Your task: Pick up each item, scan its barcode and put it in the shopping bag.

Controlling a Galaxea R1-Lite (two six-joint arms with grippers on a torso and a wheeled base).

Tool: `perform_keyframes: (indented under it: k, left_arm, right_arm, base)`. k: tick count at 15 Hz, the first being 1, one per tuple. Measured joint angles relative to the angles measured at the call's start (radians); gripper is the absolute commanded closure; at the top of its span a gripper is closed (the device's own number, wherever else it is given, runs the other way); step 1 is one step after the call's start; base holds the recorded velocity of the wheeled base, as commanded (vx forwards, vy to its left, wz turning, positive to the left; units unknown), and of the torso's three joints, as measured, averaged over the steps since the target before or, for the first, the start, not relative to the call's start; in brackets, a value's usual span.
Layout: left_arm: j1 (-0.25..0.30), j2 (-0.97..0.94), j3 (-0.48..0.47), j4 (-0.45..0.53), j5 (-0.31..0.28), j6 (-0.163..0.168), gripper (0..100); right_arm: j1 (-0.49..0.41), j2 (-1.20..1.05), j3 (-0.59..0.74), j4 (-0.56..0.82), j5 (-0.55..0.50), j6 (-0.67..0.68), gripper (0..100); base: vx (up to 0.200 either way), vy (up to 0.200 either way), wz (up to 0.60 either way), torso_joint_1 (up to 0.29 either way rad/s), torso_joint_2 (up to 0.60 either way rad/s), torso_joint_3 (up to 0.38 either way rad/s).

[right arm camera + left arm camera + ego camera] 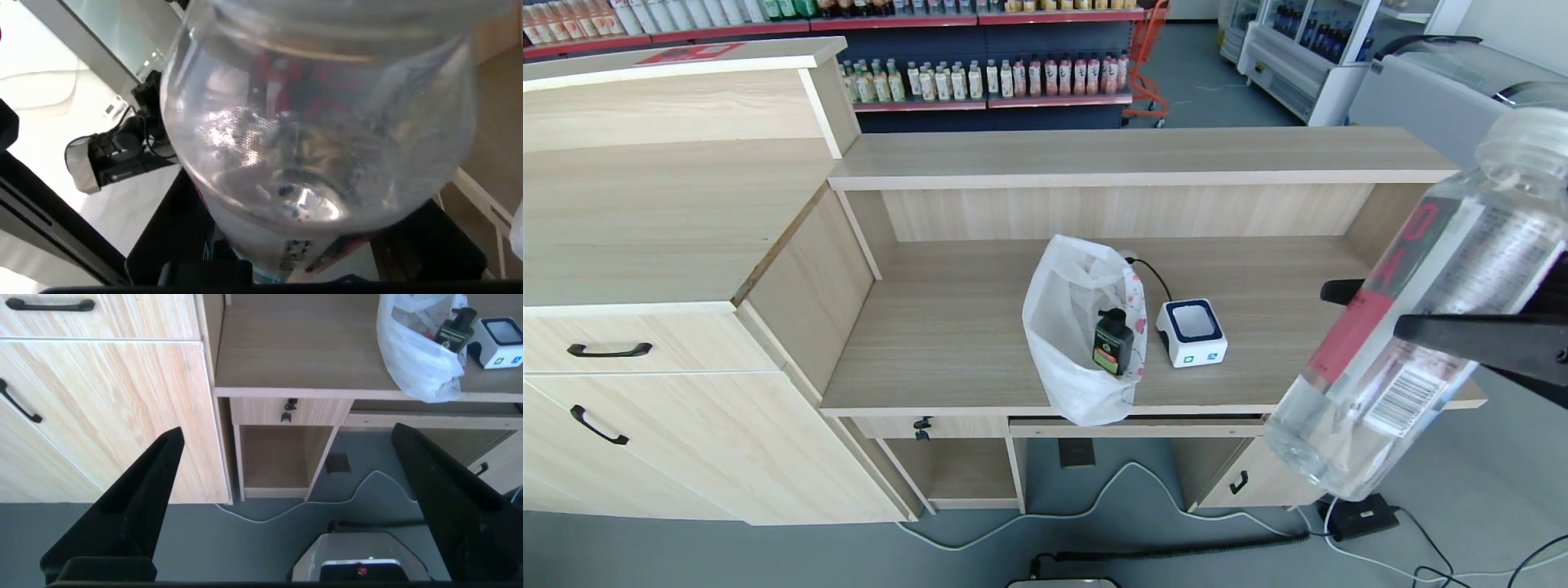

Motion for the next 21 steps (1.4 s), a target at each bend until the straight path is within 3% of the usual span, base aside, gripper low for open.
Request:
perform_keyframes:
  k: [5, 8, 12, 17, 21]
  left_arm:
    - [0.0, 0.0, 0.0, 0.0, 0.0, 0.0, 0]
    - [0.0, 0.0, 0.0, 0.0, 0.0, 0.0, 0]
    - [0.0, 0.0, 0.0, 0.0, 0.0, 0.0, 0]
    - [0.0, 0.0, 0.0, 0.0, 0.0, 0.0, 0]
    - [0.0, 0.0, 0.0, 0.0, 0.0, 0.0, 0]
  right_arm:
    - [-0.307, 0.171, -0.026, 0.0, -0.025, -0.517, 100]
    - [-0.385, 0.345, -0.126, -0.001, -0.222, -0.722, 100]
    - [-0.387, 0.591, -0.413, 0.0, -0.257, -0.921, 100]
    - [-0.318, 0.837, -0.74, -0.001, -0.189, -1.197, 100]
    - [-0.279, 0.997, -0.936, -0.001, -0.098, -1.293, 100]
  base:
    - [0.0, 0.0, 0.0, 0.0, 0.0, 0.0]
    - [0.0, 0.0, 0.0, 0.0, 0.0, 0.0]
    - [0.0, 0.0, 0.0, 0.0, 0.0, 0.0]
    - [0.0, 0.0, 0.0, 0.0, 0.0, 0.0]
    - [0.0, 0.0, 0.0, 0.0, 0.0, 0.0]
